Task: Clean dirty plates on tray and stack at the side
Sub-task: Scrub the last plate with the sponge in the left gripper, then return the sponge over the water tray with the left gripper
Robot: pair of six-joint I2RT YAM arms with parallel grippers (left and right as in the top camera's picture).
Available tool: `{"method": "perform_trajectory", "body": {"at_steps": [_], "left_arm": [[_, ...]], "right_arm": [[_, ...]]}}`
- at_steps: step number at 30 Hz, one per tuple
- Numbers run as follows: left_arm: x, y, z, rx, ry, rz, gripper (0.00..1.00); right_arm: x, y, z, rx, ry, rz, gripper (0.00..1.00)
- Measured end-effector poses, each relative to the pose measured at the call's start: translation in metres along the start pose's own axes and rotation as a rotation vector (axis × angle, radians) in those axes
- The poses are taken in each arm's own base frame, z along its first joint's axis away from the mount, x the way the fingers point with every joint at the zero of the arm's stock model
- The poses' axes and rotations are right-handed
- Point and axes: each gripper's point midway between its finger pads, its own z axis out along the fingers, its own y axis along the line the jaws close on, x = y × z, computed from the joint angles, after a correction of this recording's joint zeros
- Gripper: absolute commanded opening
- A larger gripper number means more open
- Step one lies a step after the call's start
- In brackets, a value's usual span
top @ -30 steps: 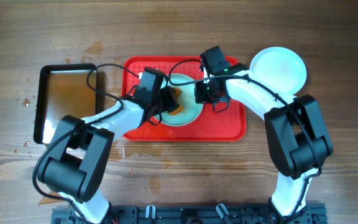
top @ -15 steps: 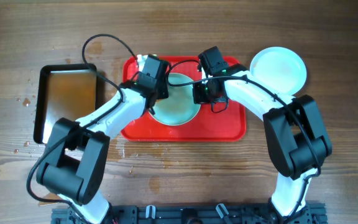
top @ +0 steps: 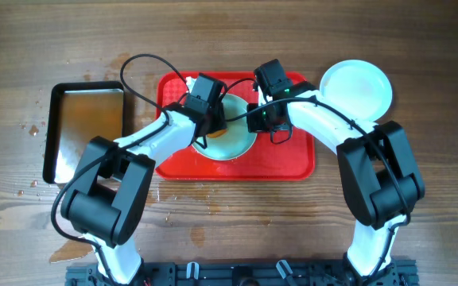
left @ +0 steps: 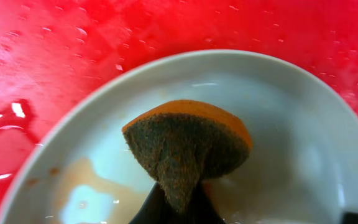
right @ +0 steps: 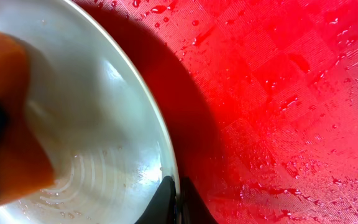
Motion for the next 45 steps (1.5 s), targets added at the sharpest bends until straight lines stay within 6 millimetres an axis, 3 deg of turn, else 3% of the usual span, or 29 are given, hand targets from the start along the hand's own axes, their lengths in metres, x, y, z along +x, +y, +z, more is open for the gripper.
{"method": "perform_trajectory", "body": {"at_steps": [4, 7, 13, 15, 19, 22, 25, 31, 35, 37, 38, 40, 43, 45], "left_arm": [[-0.008, 0.039, -0.006, -0.212, -0.035, 0.127, 0.04], [-0.02, 0.059, -0.013, -0.373, -0.097, 0.254, 0.04], [-0.069, 0.089, -0.052, -0.718, -0.361, 0.295, 0.04], [-0.076, 0.087, -0.063, -0.763, -0.411, 0.293, 0.04], [-0.071, 0.069, -0.062, -0.628, -0.387, 0.269, 0.04], [-0.037, 0.041, -0.034, -0.278, -0.18, 0.148, 0.04], [-0.007, 0.022, -0.024, -0.052, 0.006, 0.05, 0.04], [0.025, 0.007, -0.02, 0.082, 0.139, -0.019, 0.04], [0.029, 0.018, -0.016, 0.043, 0.115, -0.026, 0.04], [0.021, 0.037, -0.017, -0.067, 0.059, -0.02, 0.04], [0.014, 0.057, -0.018, -0.176, 0.007, -0.014, 0.04], [0.007, 0.065, -0.021, -0.243, -0.042, 0.0, 0.04], [-0.005, 0.076, -0.03, -0.36, -0.129, 0.027, 0.04], [-0.025, 0.093, -0.054, -0.478, -0.24, 0.023, 0.04]], "right_arm": [[0.0, 0.0, 0.0, 0.0, 0.0, 0.0, 0.04], [0.0, 0.011, 0.002, -0.029, -0.004, -0.02, 0.04], [0.003, 0.009, 0.003, -0.028, 0.01, -0.021, 0.04], [0.003, 0.009, 0.003, -0.027, 0.009, -0.022, 0.04], [0.003, 0.008, 0.003, -0.027, 0.009, -0.033, 0.04], [0.003, 0.008, 0.003, -0.026, 0.009, -0.034, 0.04], [0.003, 0.008, 0.003, -0.026, 0.009, -0.034, 0.04], [0.003, 0.008, 0.003, -0.026, 0.009, -0.034, 0.05], [0.003, 0.008, 0.003, -0.025, 0.009, -0.034, 0.04], [0.003, 0.008, 0.003, -0.025, 0.009, -0.034, 0.04], [0.003, 0.008, 0.003, -0.027, 0.009, -0.034, 0.04], [0.003, 0.013, 0.003, -0.043, 0.009, -0.042, 0.04], [0.006, 0.02, 0.004, -0.06, 0.015, -0.052, 0.04], [0.006, 0.014, 0.004, -0.046, 0.021, -0.043, 0.04]]}}
